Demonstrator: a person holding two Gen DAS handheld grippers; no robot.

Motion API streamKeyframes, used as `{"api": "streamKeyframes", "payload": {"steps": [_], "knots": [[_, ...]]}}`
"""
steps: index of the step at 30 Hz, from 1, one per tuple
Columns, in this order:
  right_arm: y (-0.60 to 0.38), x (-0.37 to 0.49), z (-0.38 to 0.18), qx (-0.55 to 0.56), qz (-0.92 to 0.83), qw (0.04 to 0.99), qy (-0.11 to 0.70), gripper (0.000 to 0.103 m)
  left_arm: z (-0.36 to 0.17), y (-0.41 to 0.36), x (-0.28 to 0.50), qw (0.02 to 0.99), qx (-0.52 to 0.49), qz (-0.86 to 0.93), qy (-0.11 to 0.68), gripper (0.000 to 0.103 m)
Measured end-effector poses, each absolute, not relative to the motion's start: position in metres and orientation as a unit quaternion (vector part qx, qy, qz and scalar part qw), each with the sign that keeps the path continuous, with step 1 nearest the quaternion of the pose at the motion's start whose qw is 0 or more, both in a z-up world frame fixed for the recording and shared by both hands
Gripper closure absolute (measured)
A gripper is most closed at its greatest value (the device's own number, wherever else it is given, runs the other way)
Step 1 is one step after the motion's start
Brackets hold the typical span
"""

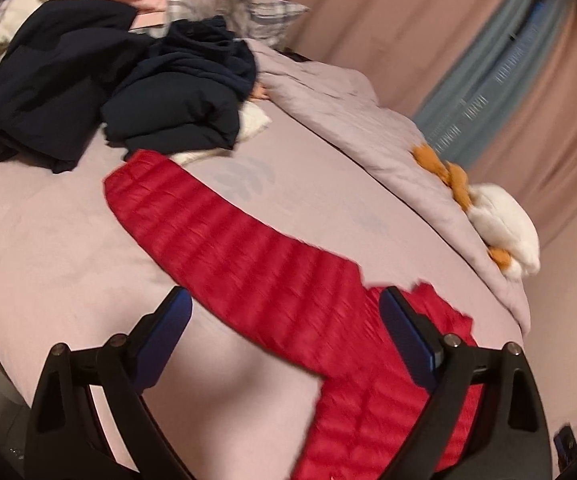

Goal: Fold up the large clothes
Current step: 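Move the left gripper to the sleeve cuff nearest it and grasp it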

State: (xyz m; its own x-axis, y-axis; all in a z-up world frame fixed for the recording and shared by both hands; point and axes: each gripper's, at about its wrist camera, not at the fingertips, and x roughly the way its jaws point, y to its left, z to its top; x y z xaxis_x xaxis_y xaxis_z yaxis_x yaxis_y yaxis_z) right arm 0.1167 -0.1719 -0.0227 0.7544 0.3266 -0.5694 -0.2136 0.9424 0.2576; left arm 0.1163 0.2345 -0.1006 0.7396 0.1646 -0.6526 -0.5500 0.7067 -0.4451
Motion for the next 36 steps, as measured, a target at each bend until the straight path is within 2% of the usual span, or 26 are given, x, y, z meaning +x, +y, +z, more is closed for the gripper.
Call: {"api": "streamKeyframes", "payload": {"steps": [4, 7, 12, 21, 27, 28, 29, 30, 33, 36], "knots": [[-0.166, 0.122, -0.021, 0.084, 0.140, 0.932, 0.323, 0.038, -0.125, 0.287, 0.120, 0.843, -0.364, 0.260, 0.298, 0.008], [-0.162, 0.123, -0.020, 0.079, 0.137, 0.932, 0.325, 0.038, -0.152, 0.329, 0.121, 0.808, -0.396, 0.312, 0.305, 0.015], [-0.159, 0.126, -0.020, 0.076, 0.127, 0.933, 0.327, 0.038, -0.187, 0.380, 0.123, 0.766, -0.443, 0.350, 0.306, 0.019], [-0.157, 0.129, -0.023, 0.069, 0.114, 0.933, 0.336, 0.038, -0.233, 0.420, 0.125, 0.724, -0.503, 0.352, 0.316, 0.022], [-0.156, 0.128, -0.023, 0.063, 0.111, 0.933, 0.337, 0.038, -0.229, 0.425, 0.133, 0.742, -0.482, 0.359, 0.295, 0.023], [-0.155, 0.128, -0.023, 0.064, 0.111, 0.933, 0.337, 0.038, -0.230, 0.426, 0.133, 0.743, -0.481, 0.362, 0.293, 0.026], [-0.156, 0.128, -0.023, 0.065, 0.110, 0.933, 0.335, 0.038, -0.228, 0.426, 0.133, 0.743, -0.477, 0.367, 0.292, 0.039], [-0.155, 0.128, -0.023, 0.066, 0.111, 0.934, 0.334, 0.038, -0.227, 0.425, 0.131, 0.746, -0.484, 0.360, 0.282, 0.062], [-0.156, 0.127, -0.023, 0.068, 0.112, 0.933, 0.334, 0.038, -0.235, 0.427, 0.132, 0.745, -0.523, 0.324, 0.259, 0.092], [-0.159, 0.124, -0.023, 0.069, 0.111, 0.934, 0.333, 0.038, -0.214, 0.412, 0.126, 0.758, -0.495, 0.347, 0.244, 0.096]]}}
